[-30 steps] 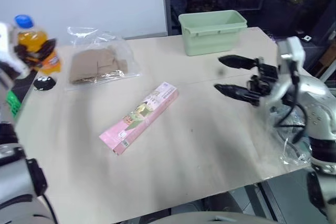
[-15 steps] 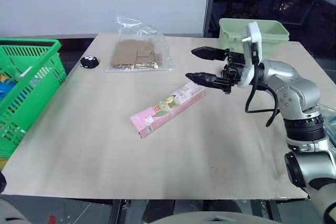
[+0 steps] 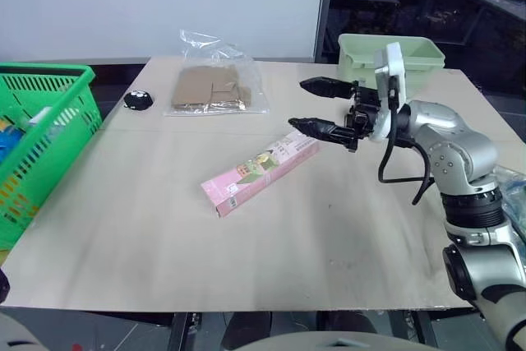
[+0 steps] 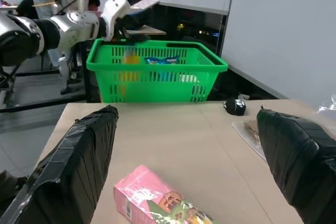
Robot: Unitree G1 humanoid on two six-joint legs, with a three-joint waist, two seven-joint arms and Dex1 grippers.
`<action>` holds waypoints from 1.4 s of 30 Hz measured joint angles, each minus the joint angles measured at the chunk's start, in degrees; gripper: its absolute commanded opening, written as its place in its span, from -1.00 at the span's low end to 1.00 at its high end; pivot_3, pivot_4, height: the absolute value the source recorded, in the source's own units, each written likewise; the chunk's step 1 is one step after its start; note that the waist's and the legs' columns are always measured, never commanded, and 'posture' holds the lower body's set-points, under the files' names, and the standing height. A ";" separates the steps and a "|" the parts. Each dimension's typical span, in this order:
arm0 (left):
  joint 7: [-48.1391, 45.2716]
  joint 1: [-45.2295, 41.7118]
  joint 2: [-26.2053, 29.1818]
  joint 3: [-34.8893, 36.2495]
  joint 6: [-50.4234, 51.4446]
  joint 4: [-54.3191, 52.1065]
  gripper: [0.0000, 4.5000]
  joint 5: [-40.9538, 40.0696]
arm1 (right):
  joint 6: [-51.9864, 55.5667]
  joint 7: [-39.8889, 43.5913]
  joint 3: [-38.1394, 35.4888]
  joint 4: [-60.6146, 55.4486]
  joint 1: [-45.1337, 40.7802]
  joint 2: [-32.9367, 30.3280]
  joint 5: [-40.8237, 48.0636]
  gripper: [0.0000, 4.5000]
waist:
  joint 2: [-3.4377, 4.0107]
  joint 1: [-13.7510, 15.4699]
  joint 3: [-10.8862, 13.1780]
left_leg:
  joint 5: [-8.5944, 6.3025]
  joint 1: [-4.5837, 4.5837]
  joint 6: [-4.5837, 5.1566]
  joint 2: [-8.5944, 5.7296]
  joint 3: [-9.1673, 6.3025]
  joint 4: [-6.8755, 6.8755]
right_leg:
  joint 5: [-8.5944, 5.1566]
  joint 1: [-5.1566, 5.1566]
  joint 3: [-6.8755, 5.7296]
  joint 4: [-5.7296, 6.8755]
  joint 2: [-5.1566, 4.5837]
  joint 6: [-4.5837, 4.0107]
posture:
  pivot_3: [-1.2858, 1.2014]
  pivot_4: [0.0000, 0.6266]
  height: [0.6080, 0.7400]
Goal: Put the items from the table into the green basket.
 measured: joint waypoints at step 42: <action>-29.35 18.19 -31.45 -32.84 49.16 -71.69 0.75 -7.04 | 0.37 0.42 -6.80 -14.26 29.38 -21.11 -4.62 1.00 | 0.99 -7.68 -0.72 | -0.05 0.60 0.10 -0.01 0.38 0.05 | -0.31 0.51 0.50 -0.15 0.04 0.04 | -0.01 -1.00 1.00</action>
